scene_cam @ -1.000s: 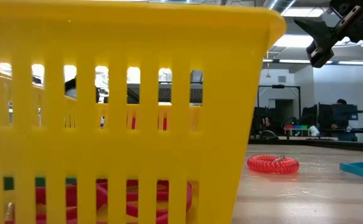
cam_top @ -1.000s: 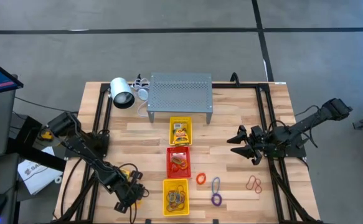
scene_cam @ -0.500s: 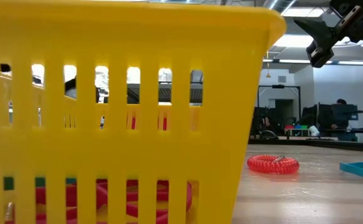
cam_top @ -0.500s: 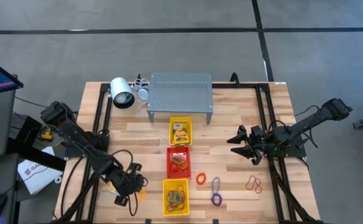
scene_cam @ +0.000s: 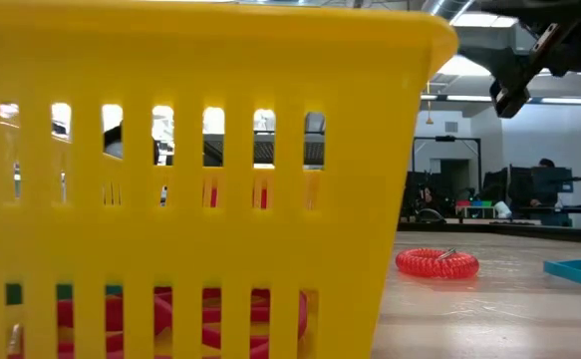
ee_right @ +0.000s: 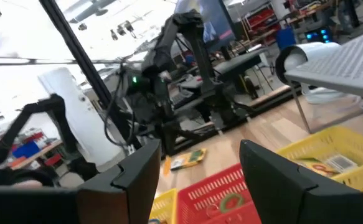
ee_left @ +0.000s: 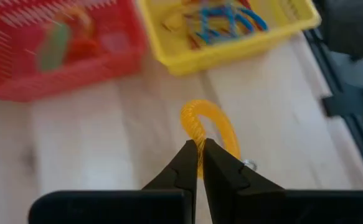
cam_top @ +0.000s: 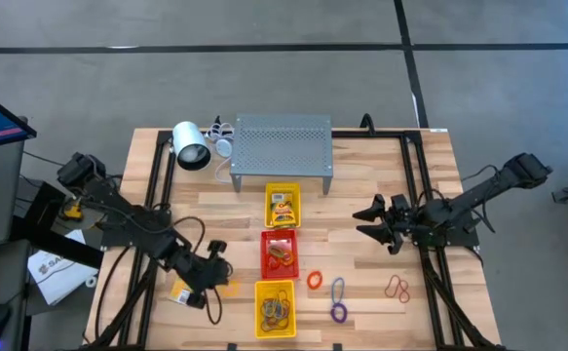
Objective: Pick & Place Office Desk Supplies
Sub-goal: Put the yellow spring rubber band into the red bin
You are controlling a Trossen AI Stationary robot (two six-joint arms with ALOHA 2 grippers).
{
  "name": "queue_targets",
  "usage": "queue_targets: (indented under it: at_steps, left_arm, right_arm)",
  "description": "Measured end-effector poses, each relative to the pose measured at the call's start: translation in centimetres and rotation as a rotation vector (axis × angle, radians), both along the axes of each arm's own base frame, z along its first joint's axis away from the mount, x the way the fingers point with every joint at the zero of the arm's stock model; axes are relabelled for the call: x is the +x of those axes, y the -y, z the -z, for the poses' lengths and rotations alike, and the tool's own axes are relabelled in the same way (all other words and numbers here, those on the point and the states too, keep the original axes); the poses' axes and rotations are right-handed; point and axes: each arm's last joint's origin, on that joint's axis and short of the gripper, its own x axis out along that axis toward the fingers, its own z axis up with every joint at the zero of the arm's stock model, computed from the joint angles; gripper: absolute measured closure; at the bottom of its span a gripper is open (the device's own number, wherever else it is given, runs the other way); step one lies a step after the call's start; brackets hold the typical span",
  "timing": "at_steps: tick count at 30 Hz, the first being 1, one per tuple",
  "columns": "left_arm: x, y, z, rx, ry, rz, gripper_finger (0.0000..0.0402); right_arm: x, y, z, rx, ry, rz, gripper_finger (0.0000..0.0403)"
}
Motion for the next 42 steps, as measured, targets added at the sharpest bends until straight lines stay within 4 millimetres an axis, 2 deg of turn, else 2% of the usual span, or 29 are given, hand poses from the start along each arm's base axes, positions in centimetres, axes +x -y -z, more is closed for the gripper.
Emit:
queue_targets:
  at_steps: [8, 12, 18, 24, 31, 42]
  left_arm:
    - [1.9, -3.3, -2.0, 0.065, 0.172, -0.025, 0.0394]
    - [2.7, -4.4, -2.7, 0.098, 0.242, -0.016, 0.0394]
    - [3.6, -5.8, -3.2, 0.159, 0.308, -0.01, 0.0394]
    - [4.3, -6.7, -3.6, 0.246, 0.373, -0.038, 0.0394]
    - [5.2, -7.5, -4.7, 0.282, 0.499, -0.08, 0.0394]
    - [6.1, -8.9, -6.0, 0.326, 0.632, -0.179, 0.0394]
  right_arm:
    - [1.9, -0.9, 0.4, -0.024, 0.001, 0.007, 0.0189]
    - [4.4, -2.0, -0.8, -0.06, -0.024, 0.013, 0.0189]
    - [8.7, -3.9, -2.6, -0.208, -0.028, 0.031, 0.0189]
    - [12.1, -5.0, -3.5, -0.279, -0.025, 0.054, 0.0189]
    - [15.2, -4.4, -1.6, -0.282, -0.037, 0.111, 0.0189]
    - [17.3, -2.3, 1.0, -0.181, 0.02, 0.121, 0.0189]
